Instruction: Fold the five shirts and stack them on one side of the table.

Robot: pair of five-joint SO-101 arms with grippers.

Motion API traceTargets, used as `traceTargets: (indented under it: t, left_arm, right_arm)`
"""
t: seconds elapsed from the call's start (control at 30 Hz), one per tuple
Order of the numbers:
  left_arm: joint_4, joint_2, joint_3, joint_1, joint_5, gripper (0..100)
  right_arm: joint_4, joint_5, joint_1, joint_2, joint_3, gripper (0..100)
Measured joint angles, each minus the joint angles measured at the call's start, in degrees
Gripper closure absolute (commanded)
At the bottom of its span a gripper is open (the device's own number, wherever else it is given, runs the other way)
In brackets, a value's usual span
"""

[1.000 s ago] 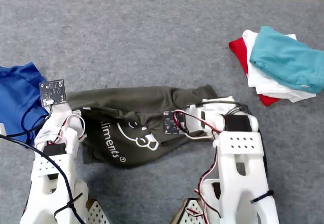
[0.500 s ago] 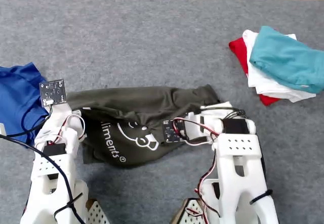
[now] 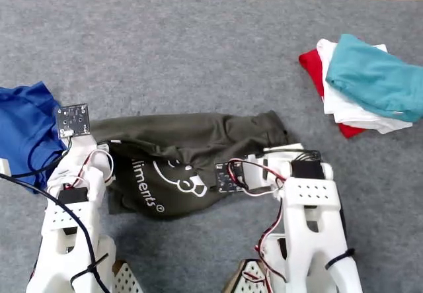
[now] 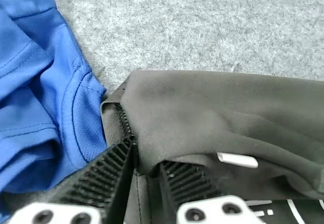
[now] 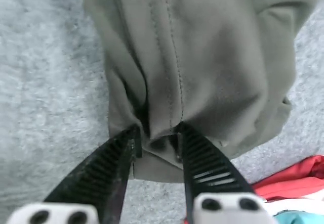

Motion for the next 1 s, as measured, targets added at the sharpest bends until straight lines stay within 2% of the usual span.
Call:
traceTargets:
  t: [0.2,0.47,0.57,0.67,1.0]
  left_arm:
    - [0.00,0.00,0.00,0.00,0.00,98]
    - [0.00,0.00,0.00,0.00,0.00,98]
    - [0.00,0.00,0.00,0.00,0.00,98]
    - [0.00,0.00,0.00,0.00,0.00,98]
    - [0.00,0.00,0.00,0.00,0.00,98]
  right_arm:
    - [-5.27,0.00,-0.18,0.00,2.29,85.7]
    - [-6.42,0.00,-0.18,0.00,2.64,86.5]
    - [-6.42,-1.32,-1.32,0.00,2.64,91.7]
    - [-7.82,-2.37,-2.20,0.35,2.81,92.4]
    - [-10.29,-4.31,-2.02,12.57,-3.78,96.6]
